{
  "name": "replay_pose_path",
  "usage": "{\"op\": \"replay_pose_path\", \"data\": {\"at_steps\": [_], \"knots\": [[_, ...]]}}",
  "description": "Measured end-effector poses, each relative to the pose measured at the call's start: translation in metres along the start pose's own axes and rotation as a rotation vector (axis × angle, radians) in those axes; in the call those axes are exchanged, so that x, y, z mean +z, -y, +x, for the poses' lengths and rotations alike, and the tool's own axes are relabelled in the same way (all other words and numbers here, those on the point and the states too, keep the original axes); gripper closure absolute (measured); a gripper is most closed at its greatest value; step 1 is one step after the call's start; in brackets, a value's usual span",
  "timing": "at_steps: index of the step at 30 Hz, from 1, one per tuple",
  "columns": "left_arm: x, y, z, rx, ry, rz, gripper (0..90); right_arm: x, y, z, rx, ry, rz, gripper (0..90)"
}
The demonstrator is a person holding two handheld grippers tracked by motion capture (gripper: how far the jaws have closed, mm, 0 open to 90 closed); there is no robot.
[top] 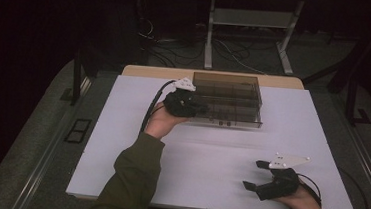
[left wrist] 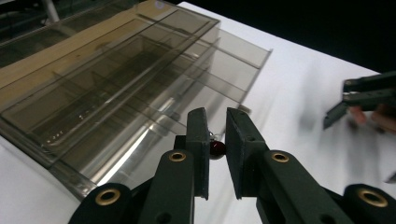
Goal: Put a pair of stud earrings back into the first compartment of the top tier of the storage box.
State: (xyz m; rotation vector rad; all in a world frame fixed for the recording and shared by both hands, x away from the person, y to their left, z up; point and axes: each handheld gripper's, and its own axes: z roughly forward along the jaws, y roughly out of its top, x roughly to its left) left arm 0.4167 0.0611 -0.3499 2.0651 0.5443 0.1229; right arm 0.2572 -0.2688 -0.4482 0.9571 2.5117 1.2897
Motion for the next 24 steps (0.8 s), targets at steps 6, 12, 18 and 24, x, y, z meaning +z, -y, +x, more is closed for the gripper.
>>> {"op": "replay_pose_path", "data": {"at_steps": [6, 12, 18, 24], "knots": [[0.014, 0.004, 0.011, -0.019, -0.023, 0.025, 78.9, 0.0, 0.0, 0.0, 0.002, -0.002, -0.001, 10.1], [0.021, 0.008, 0.017, -0.031, -0.043, 0.042, 77.4, 0.0, 0.0, 0.0, 0.005, -0.004, -0.002, 10.1], [0.019, 0.011, 0.018, -0.05, -0.064, 0.041, 66.0, -0.001, 0.0, 0.0, 0.004, -0.004, -0.005, 10.1], [0.008, 0.014, 0.014, -0.053, -0.047, 0.026, 58.0, -0.001, -0.001, -0.001, 0.004, -0.009, -0.003, 10.1]]}}
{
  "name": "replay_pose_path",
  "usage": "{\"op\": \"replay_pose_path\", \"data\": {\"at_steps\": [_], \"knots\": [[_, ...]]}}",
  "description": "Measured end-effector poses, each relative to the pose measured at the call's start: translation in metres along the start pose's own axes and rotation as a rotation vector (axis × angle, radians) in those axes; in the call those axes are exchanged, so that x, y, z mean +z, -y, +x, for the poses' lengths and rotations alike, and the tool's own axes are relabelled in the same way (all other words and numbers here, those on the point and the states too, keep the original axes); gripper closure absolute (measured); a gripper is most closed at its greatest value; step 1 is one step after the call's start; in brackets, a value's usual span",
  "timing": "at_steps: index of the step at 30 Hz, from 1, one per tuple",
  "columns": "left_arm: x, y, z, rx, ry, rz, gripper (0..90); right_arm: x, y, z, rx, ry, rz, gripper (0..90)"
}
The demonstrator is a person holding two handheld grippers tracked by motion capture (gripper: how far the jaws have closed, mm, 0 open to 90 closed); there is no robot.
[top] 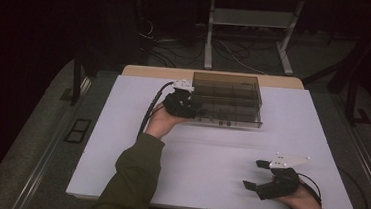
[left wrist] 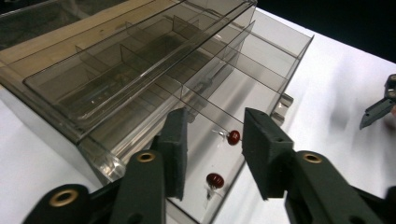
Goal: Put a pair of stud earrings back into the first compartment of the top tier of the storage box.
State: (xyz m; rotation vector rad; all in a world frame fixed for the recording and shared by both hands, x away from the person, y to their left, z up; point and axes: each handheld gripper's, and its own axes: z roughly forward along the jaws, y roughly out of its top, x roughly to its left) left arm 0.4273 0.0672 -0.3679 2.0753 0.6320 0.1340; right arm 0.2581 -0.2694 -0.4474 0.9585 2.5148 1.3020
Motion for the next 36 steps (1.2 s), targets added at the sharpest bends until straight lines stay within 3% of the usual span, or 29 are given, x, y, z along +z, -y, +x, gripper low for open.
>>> {"op": "replay_pose_path", "data": {"at_steps": [14, 26, 36], "knots": [[-0.039, 0.027, -0.017, -0.022, -0.022, -0.021, 42.7, -0.001, -0.001, 0.001, -0.004, -0.003, -0.005, 10.1], [-0.066, 0.083, -0.029, -0.061, -0.067, -0.034, 31.9, -0.001, -0.001, 0.001, -0.007, -0.002, -0.005, 10.1], [-0.079, 0.111, -0.036, -0.058, -0.091, -0.056, 20.5, -0.001, -0.001, 0.001, -0.01, 0.003, -0.011, 10.1]]}}
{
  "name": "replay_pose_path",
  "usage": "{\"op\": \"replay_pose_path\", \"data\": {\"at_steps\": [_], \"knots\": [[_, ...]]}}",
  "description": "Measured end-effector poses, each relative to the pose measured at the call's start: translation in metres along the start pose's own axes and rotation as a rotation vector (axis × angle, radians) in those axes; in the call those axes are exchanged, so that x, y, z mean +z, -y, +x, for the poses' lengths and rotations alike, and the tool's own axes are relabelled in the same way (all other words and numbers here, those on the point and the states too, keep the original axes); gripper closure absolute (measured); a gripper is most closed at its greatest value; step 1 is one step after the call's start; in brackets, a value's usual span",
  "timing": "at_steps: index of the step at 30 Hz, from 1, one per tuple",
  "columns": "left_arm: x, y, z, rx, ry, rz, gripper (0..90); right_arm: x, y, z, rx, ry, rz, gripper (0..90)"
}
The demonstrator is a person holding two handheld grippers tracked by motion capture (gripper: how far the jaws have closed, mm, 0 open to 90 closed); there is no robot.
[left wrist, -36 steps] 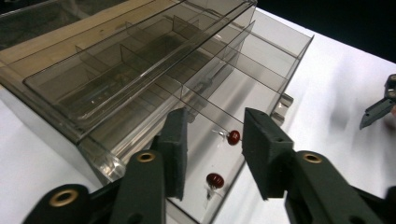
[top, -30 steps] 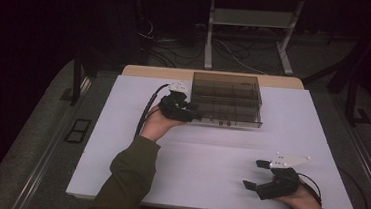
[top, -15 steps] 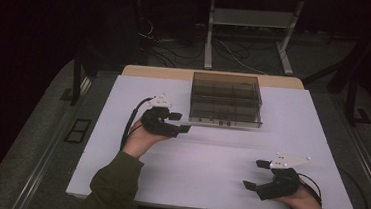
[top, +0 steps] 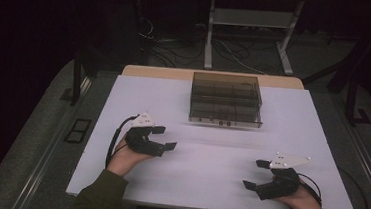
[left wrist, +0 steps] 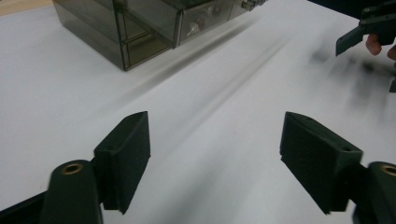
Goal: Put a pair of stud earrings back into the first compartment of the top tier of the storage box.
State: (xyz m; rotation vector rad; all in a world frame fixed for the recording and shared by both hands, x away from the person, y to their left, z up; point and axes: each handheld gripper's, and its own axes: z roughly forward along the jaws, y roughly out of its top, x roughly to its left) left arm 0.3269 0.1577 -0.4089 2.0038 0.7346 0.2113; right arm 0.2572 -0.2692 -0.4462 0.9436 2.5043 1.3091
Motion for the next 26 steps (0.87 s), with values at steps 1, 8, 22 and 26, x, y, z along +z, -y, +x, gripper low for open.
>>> {"op": "replay_pose_path", "data": {"at_steps": [1, 8, 22, 26], "knots": [[-0.001, 0.004, -0.001, -0.001, -0.003, -0.002, 18.8, 0.0, 0.0, 0.0, 0.0, 0.002, 0.0, 10.1], [-0.008, 0.026, -0.006, -0.006, 0.013, -0.008, 12.3, 0.0, 0.0, 0.0, 0.0, 0.004, 0.001, 10.1], [-0.006, 0.039, -0.017, -0.014, 0.025, 0.044, 0.0, 0.0, 0.0, 0.0, -0.001, 0.007, 0.002, 10.1], [-0.006, 0.039, -0.018, -0.008, 0.02, 0.044, 0.0, 0.0, 0.0, 0.0, 0.001, 0.008, 0.001, 10.1]]}}
